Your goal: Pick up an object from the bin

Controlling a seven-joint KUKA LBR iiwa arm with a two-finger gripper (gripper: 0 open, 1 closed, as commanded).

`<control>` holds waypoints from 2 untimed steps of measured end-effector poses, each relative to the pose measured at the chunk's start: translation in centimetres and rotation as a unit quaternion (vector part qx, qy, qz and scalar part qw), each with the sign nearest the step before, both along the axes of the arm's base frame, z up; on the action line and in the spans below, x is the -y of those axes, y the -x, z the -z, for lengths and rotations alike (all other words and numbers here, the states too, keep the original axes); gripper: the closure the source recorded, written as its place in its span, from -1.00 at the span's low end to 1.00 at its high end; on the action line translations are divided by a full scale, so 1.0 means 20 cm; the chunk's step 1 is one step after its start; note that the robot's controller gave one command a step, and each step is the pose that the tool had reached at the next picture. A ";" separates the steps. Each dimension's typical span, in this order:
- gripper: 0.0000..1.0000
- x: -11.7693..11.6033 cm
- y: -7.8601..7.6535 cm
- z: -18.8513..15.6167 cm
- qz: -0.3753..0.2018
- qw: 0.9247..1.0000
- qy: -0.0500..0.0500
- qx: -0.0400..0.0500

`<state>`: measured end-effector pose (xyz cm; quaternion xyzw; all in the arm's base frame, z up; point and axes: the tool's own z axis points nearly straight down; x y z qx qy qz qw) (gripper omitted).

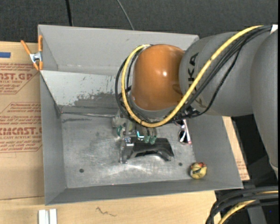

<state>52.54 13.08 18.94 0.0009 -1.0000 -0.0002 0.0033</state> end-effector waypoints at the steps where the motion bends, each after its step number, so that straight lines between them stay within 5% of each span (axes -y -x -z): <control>1: -1.00 0.00 -0.01 -0.02 0.001 1.000 -0.001 0.004; 2: -1.00 0.23 0.00 0.05 -0.028 1.000 -0.001 0.005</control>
Offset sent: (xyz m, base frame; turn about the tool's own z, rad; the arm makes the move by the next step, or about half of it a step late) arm -0.0018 -0.0983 -0.0242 -0.0937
